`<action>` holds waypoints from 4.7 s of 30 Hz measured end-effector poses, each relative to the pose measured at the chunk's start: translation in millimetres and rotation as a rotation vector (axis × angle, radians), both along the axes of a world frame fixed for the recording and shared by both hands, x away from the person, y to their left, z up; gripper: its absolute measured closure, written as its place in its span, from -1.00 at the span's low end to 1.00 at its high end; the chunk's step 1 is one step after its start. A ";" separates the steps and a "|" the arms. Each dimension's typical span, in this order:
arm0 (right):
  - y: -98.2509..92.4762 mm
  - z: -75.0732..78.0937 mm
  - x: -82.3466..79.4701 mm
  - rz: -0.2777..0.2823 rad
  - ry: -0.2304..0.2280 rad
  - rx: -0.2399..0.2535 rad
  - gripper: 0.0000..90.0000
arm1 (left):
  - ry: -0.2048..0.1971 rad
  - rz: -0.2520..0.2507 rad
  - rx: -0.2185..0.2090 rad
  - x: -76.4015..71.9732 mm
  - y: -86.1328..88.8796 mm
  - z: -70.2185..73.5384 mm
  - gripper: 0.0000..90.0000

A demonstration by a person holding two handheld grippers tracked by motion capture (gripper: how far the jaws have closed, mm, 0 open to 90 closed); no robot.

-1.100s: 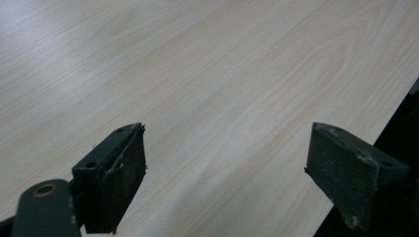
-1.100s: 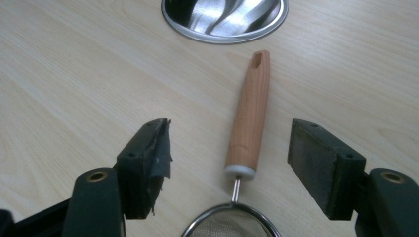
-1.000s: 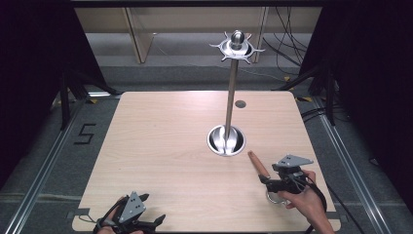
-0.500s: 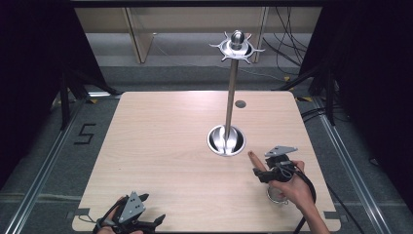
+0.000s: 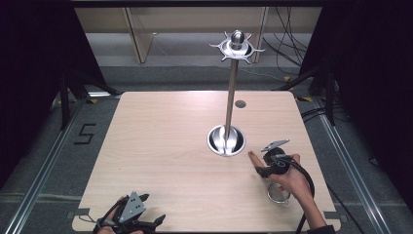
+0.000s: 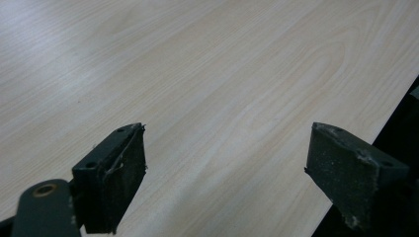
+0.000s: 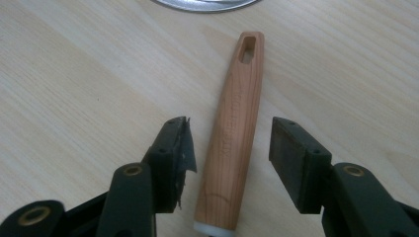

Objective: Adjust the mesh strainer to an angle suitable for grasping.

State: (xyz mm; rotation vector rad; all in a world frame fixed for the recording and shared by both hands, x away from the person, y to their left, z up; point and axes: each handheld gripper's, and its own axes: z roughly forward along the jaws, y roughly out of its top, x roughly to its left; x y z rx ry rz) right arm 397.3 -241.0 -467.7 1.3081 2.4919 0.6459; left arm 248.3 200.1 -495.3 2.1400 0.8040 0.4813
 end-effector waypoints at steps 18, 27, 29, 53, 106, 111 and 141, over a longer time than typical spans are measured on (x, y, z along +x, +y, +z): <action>5.2 -9.0 15.0 0.039 0.055 -0.080 0.40 | -0.010 -0.007 0.012 1.1 1.4 0.2 -0.67; 1.6 -11.2 20.6 0.045 0.115 -0.103 0.42 | -0.002 0.002 0.008 1.2 2.3 0.1 -0.67; 1.3 -11.2 21.7 0.045 0.139 -0.092 0.42 | -0.001 0.012 -0.020 0.5 0.2 -1.2 -0.67; -4.8 23.8 9.6 0.070 -0.021 -0.085 0.52 | -0.002 0.007 -0.029 -1.1 -0.8 -0.1 -0.67; 4.5 95.9 1.2 0.150 -0.331 0.444 0.53 | 0.008 0.004 -0.011 0.1 1.3 -0.6 -0.67; 12.3 102.9 1.1 0.163 -0.355 0.461 0.53 | -0.013 -0.015 0.014 2.3 3.1 0.6 -0.67; 23.6 170.9 12.2 0.175 -0.480 0.484 0.53 | 0.008 0.006 -0.002 0.9 2.2 -0.3 -0.67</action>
